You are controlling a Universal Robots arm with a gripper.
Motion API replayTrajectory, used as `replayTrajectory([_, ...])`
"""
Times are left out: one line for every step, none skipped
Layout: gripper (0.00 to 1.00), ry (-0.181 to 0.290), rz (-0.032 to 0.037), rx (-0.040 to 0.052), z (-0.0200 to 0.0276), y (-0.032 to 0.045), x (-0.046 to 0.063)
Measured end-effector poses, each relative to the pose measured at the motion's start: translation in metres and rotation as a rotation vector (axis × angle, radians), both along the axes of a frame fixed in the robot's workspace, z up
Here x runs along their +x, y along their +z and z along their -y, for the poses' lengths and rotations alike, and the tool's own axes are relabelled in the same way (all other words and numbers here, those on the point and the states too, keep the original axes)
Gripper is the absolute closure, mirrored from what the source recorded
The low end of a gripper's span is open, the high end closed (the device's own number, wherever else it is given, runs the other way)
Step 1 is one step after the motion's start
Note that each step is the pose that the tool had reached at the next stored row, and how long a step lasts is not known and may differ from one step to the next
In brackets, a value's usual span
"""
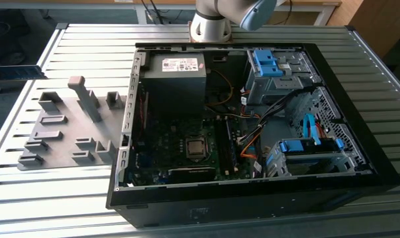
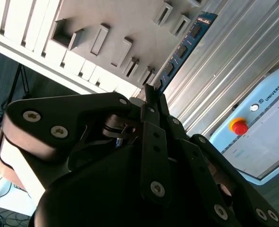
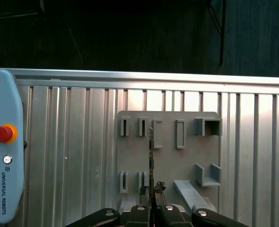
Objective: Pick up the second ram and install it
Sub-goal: 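Pick up the second ram and move it above second insertion slot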
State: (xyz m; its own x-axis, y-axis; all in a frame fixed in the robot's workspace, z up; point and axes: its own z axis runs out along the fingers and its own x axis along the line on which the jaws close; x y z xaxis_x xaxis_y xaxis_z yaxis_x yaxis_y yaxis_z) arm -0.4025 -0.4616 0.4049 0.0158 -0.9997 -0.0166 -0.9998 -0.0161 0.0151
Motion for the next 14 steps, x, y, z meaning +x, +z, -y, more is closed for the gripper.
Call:
replayTrajectory([0.86, 0.000, 0.0000, 0.0000, 0.0000, 0.0000, 0.0002])
replayTrajectory([0.86, 0.000, 0.0000, 0.0000, 0.0000, 0.0000, 0.0004])
replayTrajectory([0.86, 0.000, 0.0000, 0.0000, 0.0000, 0.0000, 0.0008])
replayTrajectory([0.86, 0.000, 0.0000, 0.0000, 0.0000, 0.0000, 0.0009])
replayTrajectory([0.86, 0.000, 0.0001, 0.0000, 0.0000, 0.0000, 0.0010])
replayTrajectory([0.86, 0.000, 0.0001, 0.0000, 0.0000, 0.0000, 0.0013])
replayTrajectory([0.86, 0.000, 0.0001, 0.0000, 0.0000, 0.0000, 0.0017])
replayTrajectory([0.86, 0.000, -0.0001, -0.0001, 0.0000, 0.0001, 0.0021])
replayTrajectory([0.86, 0.000, 0.0000, 0.0000, 0.0000, 0.0000, 0.0025])
replayTrajectory([0.86, 0.000, 0.0000, 0.0000, 0.0000, 0.0000, 0.0029])
replayTrajectory([0.86, 0.000, 0.0000, 0.0000, 0.0000, 0.0000, 0.0033])
replayTrajectory([0.86, 0.000, 0.0001, 0.0000, 0.0000, 0.0000, 0.0037])
replayTrajectory([0.86, 0.000, 0.0001, 0.0001, 0.0000, -0.0001, 0.0040])
replayTrajectory([0.86, 0.000, 0.0001, 0.0000, 0.0000, 0.0000, 0.0043])
